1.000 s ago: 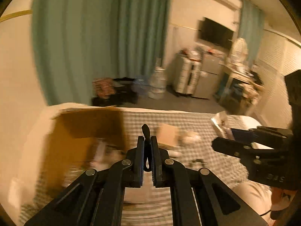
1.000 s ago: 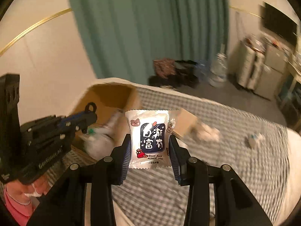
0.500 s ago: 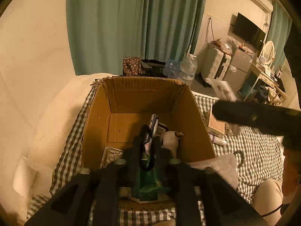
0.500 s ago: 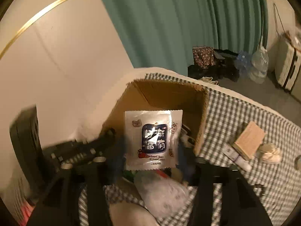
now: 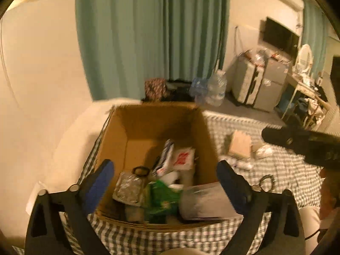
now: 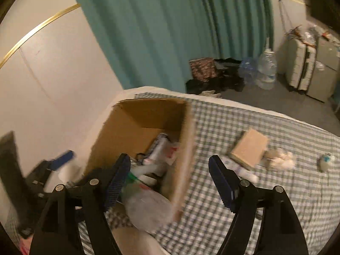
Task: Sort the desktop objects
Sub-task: 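Grasp the dark bead bracelet with the left tool while the right tool grasps the white bear figure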
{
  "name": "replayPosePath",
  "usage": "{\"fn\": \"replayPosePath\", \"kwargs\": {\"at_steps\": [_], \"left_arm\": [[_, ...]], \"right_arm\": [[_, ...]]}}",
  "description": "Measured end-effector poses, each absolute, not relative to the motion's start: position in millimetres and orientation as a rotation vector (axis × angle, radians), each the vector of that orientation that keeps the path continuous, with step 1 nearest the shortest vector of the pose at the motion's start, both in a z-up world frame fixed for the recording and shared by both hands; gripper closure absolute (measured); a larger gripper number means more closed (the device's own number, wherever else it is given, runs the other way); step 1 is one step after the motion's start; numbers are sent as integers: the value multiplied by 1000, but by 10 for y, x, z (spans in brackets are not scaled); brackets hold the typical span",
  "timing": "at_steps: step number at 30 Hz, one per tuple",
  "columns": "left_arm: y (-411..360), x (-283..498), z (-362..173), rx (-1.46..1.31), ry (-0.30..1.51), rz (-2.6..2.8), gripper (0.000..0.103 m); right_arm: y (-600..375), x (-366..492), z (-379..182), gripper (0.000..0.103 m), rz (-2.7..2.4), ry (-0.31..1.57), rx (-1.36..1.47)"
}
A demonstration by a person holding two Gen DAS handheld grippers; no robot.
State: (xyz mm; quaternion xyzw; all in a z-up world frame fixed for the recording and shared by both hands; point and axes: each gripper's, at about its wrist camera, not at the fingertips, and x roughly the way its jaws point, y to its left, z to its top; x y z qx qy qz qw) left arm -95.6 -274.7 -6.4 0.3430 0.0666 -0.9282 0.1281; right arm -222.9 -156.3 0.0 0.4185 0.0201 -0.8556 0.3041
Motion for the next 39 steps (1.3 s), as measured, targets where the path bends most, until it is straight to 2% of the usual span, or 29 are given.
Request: {"fn": "replayPosePath", "kwargs": {"at_steps": [8,17,26,39], "left_arm": [[-1871,-885,307,926,107,-2844,0],[-963,-1115,179,994,54,-2860,0],[-310,-1582,-407,1198,6,-2830,0],[105,-2339,-1734,1571,44,-2774,0]], "right_arm": [[-645,-1983,375,25,-2453,30,1016],[417,-1778,395,20,-2640,17,983],[1298,-2024,-23,16,-2750,-105,1092],[1981,-2921,-935,15,-2781,-286,1340]]}}
